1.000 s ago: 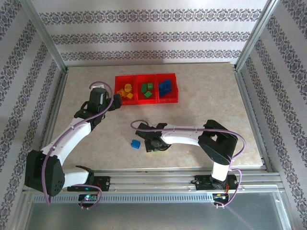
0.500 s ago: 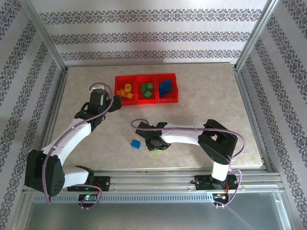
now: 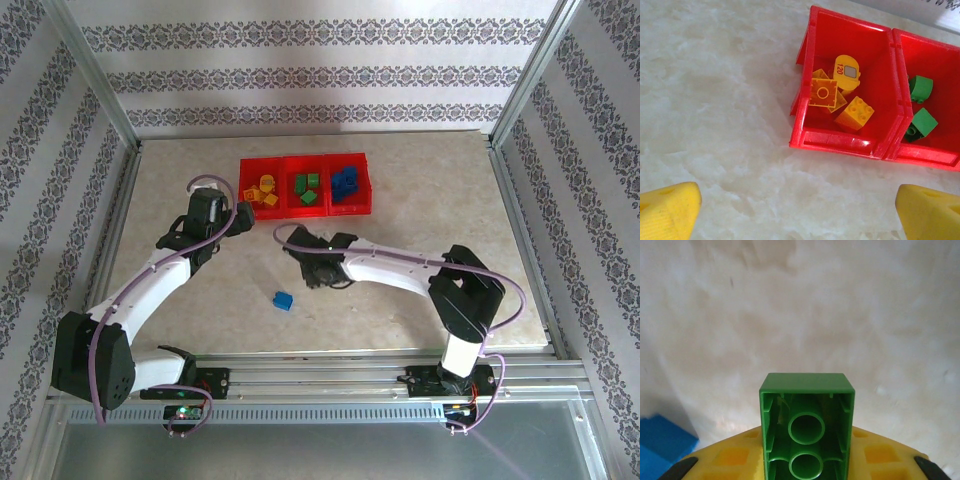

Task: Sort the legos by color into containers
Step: Pick up the lego from the bottom-center of the table, then place the lego in the container.

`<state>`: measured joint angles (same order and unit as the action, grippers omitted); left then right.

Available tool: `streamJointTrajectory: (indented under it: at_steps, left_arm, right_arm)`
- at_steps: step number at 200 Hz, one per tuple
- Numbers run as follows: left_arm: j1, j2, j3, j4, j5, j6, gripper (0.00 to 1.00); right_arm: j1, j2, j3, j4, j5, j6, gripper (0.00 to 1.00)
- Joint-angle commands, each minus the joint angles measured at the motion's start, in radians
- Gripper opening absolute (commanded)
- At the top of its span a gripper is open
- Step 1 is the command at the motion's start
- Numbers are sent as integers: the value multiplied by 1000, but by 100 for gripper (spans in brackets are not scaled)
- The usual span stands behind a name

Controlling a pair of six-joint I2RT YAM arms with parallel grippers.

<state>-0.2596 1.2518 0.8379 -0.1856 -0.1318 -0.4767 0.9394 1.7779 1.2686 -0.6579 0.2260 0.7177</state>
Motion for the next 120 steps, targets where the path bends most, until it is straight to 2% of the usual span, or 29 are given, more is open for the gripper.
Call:
streamJointTrajectory:
  at_steps: [1,54,120]
  left_arm:
    - [15,-19,-18,11,0,-8,100]
    - [15,-70,-43,-32,-22,0,100]
    - [14,-142,-96,-51,-17,-16,100]
  right_arm:
    - [-46,-5,103,3,62,-119,30]
    - [-148,138,387,17,54,-299,31]
    - [-262,449,763,21,-29,-347,32]
